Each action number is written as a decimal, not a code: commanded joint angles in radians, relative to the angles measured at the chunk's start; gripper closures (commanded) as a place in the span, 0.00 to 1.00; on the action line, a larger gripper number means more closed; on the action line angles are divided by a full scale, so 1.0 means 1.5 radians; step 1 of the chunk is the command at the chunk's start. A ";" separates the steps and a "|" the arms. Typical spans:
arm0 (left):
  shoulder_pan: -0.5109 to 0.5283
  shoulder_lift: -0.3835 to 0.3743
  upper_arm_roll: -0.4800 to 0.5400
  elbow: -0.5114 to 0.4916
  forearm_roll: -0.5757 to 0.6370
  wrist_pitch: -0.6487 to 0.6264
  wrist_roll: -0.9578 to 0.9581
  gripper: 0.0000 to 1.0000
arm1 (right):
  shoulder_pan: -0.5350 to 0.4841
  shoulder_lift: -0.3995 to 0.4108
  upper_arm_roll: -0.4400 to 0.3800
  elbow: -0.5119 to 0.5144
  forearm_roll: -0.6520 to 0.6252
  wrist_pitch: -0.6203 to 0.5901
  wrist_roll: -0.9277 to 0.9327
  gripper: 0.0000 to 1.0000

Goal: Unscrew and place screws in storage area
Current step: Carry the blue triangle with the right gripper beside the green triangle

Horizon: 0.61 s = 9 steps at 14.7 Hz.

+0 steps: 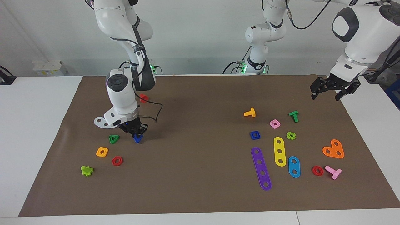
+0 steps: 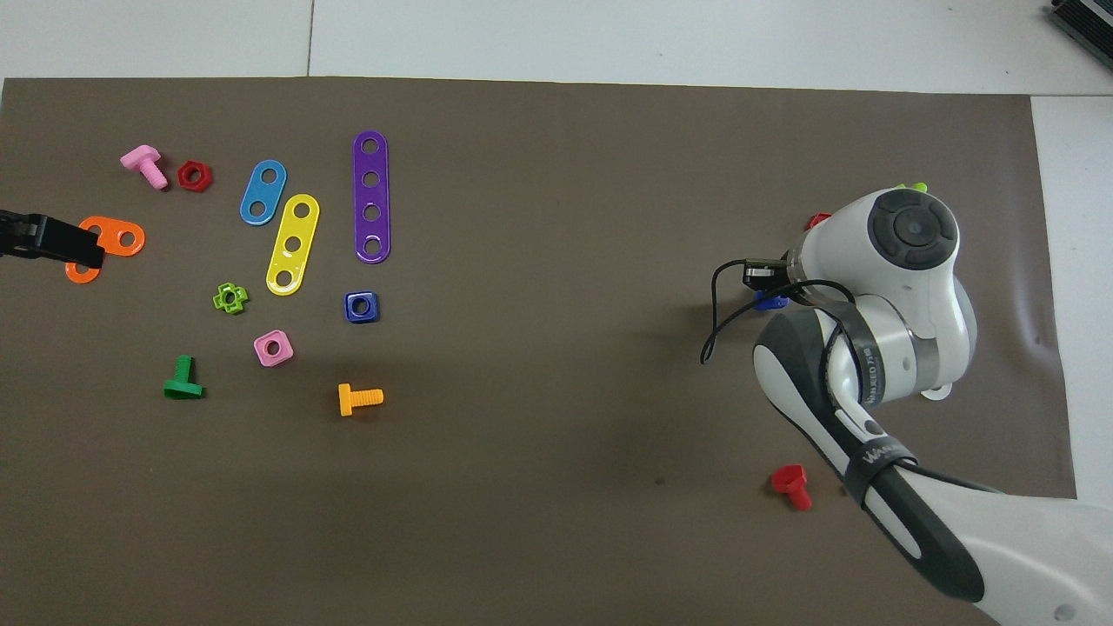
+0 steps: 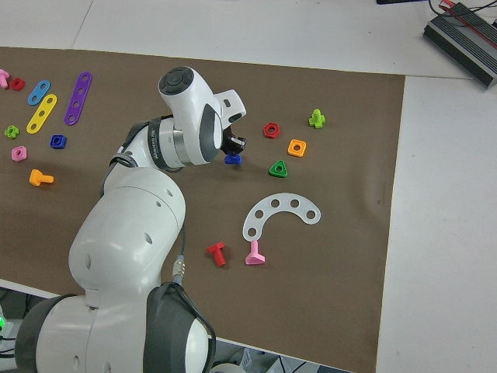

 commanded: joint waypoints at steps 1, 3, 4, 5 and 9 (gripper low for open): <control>0.000 -0.018 0.007 -0.013 -0.025 0.008 -0.006 0.00 | -0.023 -0.025 0.010 -0.039 0.002 0.026 -0.022 1.00; 0.002 -0.019 0.009 -0.002 -0.025 0.003 -0.007 0.00 | -0.030 -0.025 0.010 -0.047 0.002 0.029 -0.034 1.00; 0.002 -0.017 0.009 0.009 -0.025 -0.005 -0.007 0.00 | -0.033 -0.025 0.010 -0.054 0.002 0.037 -0.035 0.94; 0.001 -0.015 0.011 0.025 -0.024 -0.010 -0.007 0.00 | -0.033 -0.026 0.010 -0.062 0.002 0.048 -0.036 0.53; 0.001 -0.011 0.012 0.064 -0.022 -0.041 -0.007 0.00 | -0.036 -0.030 0.010 -0.053 0.002 0.046 -0.034 0.03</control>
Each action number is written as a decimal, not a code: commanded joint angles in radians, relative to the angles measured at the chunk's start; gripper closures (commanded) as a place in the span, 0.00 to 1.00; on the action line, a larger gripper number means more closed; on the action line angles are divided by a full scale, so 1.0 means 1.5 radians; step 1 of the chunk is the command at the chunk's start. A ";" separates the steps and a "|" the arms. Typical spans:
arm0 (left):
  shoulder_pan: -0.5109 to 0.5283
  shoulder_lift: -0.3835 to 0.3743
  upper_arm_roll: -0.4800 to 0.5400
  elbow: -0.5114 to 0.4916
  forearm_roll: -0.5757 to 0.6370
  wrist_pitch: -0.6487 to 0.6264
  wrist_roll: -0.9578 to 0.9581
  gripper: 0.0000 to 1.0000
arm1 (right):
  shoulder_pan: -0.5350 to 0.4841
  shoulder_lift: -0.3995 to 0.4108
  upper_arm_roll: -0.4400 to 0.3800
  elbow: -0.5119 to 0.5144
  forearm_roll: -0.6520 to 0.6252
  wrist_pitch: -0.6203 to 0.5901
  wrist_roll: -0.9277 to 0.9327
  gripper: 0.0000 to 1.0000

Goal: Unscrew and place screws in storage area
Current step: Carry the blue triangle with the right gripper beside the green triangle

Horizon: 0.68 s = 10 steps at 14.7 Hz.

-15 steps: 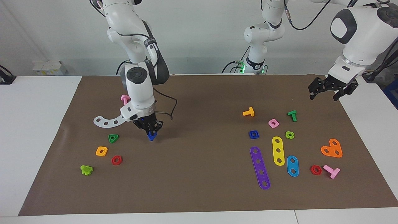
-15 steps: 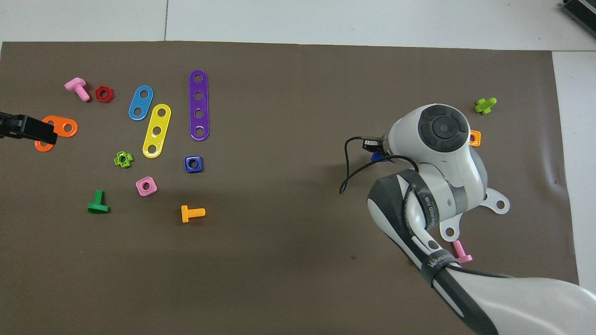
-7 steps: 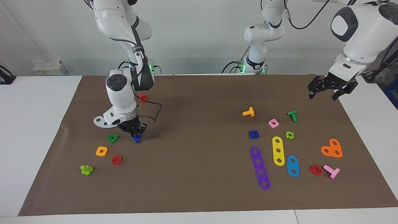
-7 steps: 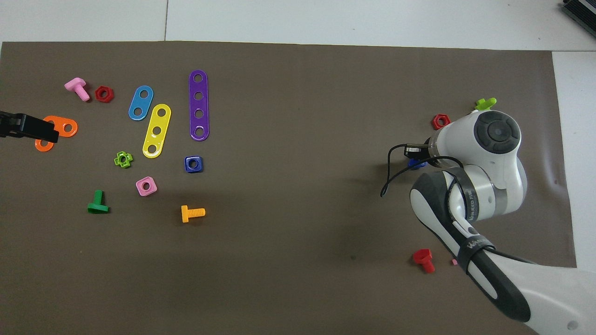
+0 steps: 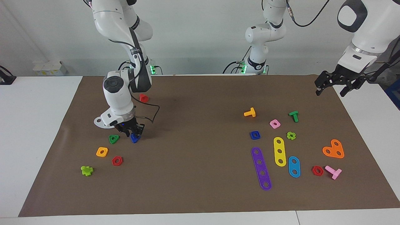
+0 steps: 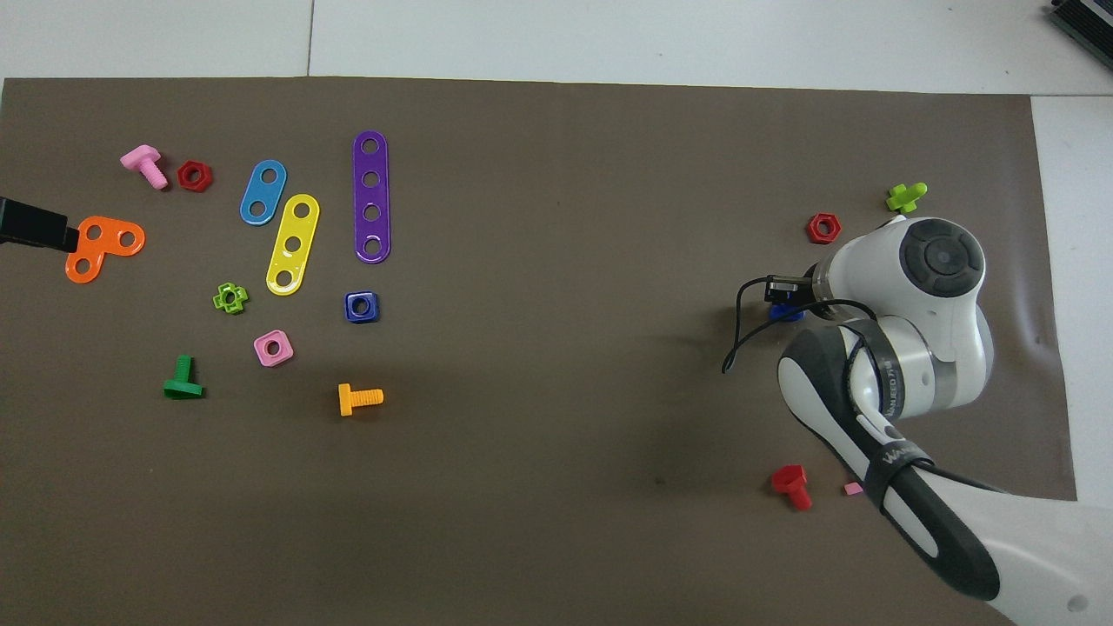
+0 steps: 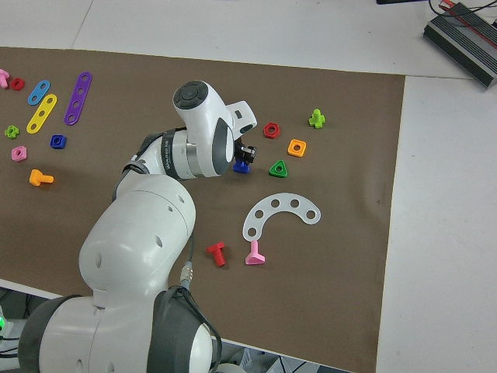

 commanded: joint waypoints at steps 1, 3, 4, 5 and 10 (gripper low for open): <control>-0.002 -0.004 0.006 0.022 -0.013 -0.026 -0.004 0.00 | -0.013 -0.034 0.010 -0.002 0.002 -0.001 -0.014 0.03; -0.006 -0.008 0.005 0.020 -0.012 -0.016 -0.004 0.00 | -0.013 -0.060 0.010 0.013 0.002 -0.038 -0.013 0.03; -0.006 -0.012 0.004 0.013 -0.012 -0.016 -0.003 0.00 | -0.014 -0.074 0.010 0.021 0.003 -0.056 -0.013 0.03; -0.006 -0.013 0.004 0.008 -0.012 -0.014 -0.003 0.00 | -0.014 -0.088 0.011 0.035 0.003 -0.076 -0.014 0.02; -0.007 -0.016 0.004 0.003 -0.012 -0.017 -0.002 0.00 | -0.025 -0.147 0.006 0.155 0.025 -0.227 -0.020 0.02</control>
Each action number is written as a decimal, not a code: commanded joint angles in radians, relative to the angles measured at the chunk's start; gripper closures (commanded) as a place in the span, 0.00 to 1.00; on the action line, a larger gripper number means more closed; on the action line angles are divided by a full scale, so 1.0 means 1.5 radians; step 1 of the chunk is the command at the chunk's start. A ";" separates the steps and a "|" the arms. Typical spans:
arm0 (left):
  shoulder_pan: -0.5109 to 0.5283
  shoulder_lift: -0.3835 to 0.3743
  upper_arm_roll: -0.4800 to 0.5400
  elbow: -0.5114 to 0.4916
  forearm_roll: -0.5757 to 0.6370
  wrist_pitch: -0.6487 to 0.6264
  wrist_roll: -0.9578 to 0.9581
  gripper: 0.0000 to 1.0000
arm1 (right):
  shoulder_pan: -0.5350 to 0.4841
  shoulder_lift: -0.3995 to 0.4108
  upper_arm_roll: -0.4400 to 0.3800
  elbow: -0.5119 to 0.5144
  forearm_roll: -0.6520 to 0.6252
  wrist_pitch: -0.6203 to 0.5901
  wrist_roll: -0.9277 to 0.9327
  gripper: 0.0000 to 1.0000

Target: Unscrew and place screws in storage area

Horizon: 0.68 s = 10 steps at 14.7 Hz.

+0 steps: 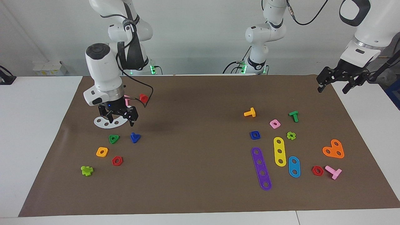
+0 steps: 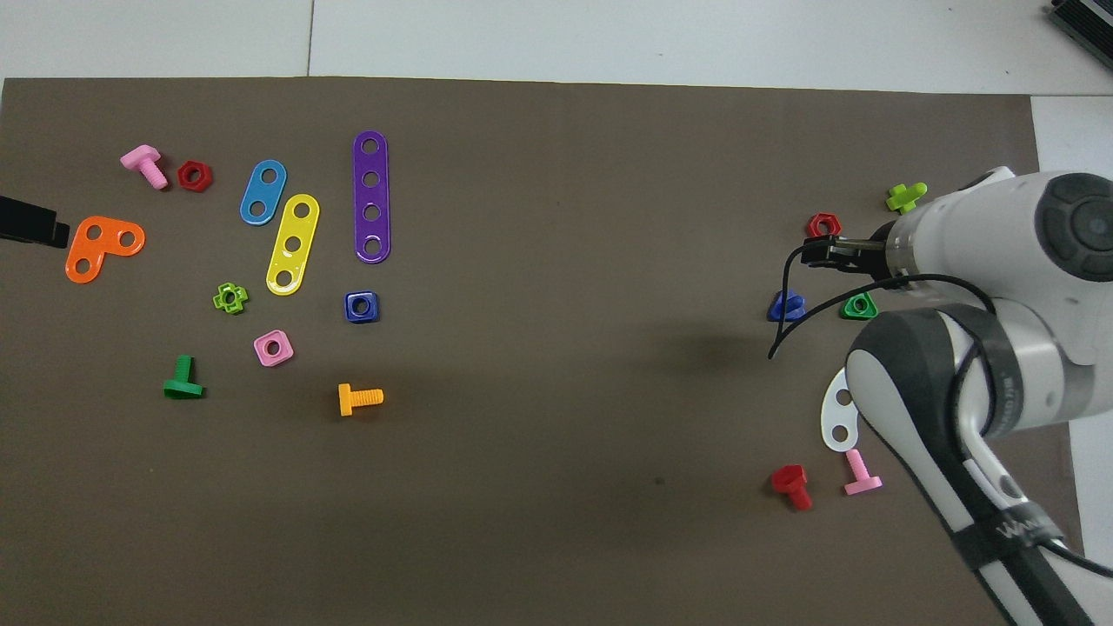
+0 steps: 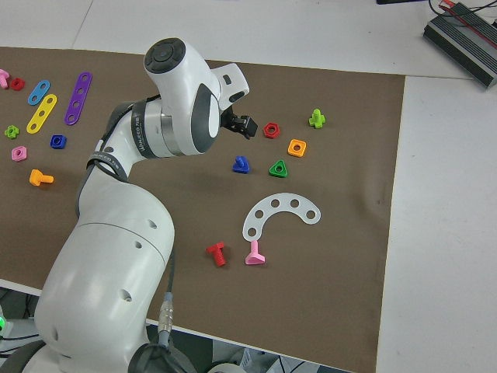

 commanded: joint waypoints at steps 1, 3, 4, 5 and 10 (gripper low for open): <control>-0.006 -0.014 0.005 -0.014 -0.012 -0.005 -0.002 0.00 | -0.021 -0.019 0.006 0.083 0.031 -0.091 -0.021 0.01; -0.006 -0.014 0.004 -0.013 -0.012 -0.006 -0.003 0.00 | -0.022 -0.018 0.006 0.159 0.031 -0.177 -0.041 0.01; -0.006 -0.014 0.003 -0.014 -0.012 -0.004 -0.002 0.00 | -0.023 -0.014 0.006 0.192 0.031 -0.216 -0.060 0.00; -0.007 -0.014 0.003 -0.016 -0.012 -0.005 -0.002 0.00 | -0.024 -0.010 0.006 0.220 0.032 -0.257 -0.084 0.00; -0.007 -0.034 0.003 -0.049 -0.012 -0.008 -0.003 0.00 | -0.037 -0.013 0.004 0.261 0.072 -0.349 -0.134 0.00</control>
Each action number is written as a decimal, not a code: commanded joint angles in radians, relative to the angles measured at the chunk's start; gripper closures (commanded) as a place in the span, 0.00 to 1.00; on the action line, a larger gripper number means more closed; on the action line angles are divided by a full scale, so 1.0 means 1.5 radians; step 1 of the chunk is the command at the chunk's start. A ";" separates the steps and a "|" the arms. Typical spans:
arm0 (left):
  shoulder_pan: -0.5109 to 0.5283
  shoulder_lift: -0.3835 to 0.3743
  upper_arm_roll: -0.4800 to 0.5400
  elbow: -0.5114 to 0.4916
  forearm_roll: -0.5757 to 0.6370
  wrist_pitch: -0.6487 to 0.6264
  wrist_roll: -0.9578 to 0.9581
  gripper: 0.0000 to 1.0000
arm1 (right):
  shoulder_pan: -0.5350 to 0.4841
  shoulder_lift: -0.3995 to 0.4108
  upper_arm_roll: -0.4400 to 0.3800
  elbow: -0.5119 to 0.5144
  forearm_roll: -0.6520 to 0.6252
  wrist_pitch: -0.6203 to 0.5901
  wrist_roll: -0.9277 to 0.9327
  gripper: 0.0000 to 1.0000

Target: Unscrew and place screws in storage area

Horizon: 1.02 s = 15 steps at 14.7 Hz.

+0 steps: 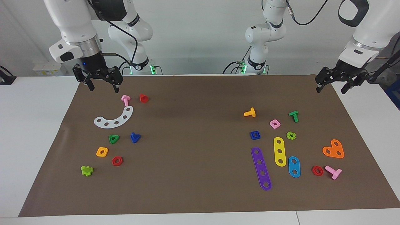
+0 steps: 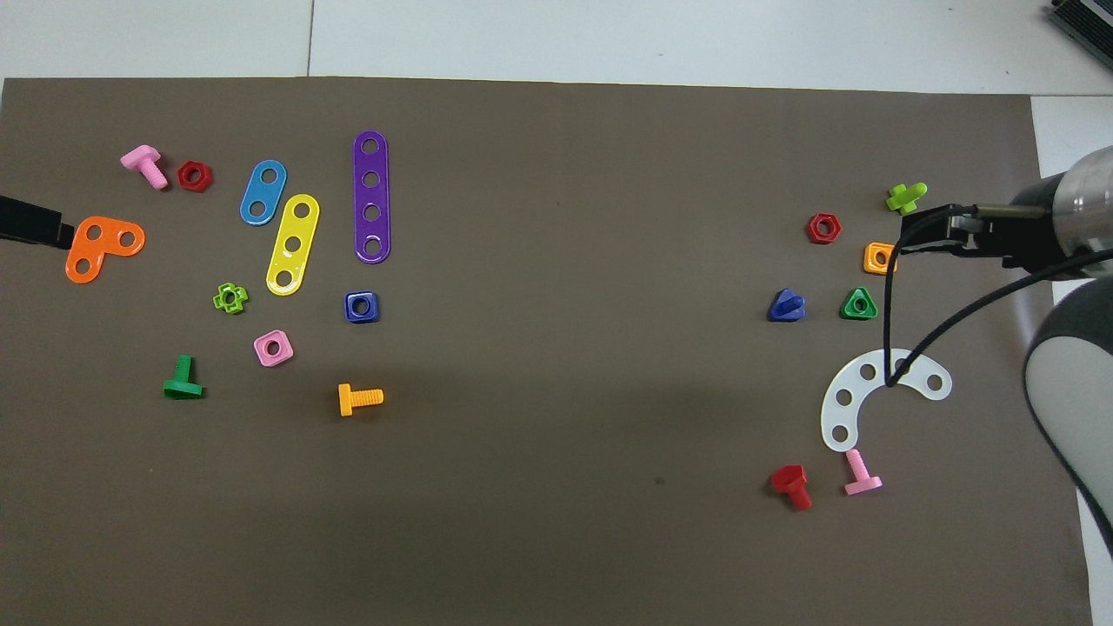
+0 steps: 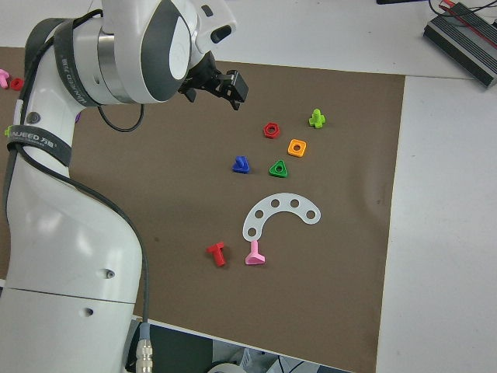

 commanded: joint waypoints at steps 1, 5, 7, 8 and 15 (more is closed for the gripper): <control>-0.006 -0.036 0.006 -0.046 -0.013 -0.005 -0.003 0.00 | -0.014 0.013 0.005 0.027 0.020 -0.029 -0.025 0.00; -0.006 -0.037 0.007 -0.048 -0.009 -0.013 -0.010 0.00 | -0.006 -0.001 0.006 0.004 0.015 -0.045 -0.016 0.00; -0.006 -0.038 0.007 -0.050 -0.009 -0.013 -0.010 0.00 | -0.006 -0.004 0.007 -0.007 0.013 -0.037 -0.021 0.00; -0.006 -0.040 0.007 -0.051 -0.009 -0.015 -0.010 0.00 | -0.007 -0.005 0.007 -0.009 0.013 -0.038 -0.023 0.00; -0.007 -0.041 0.005 -0.053 -0.009 -0.021 -0.079 0.00 | -0.005 -0.008 0.007 -0.016 0.013 -0.036 -0.020 0.00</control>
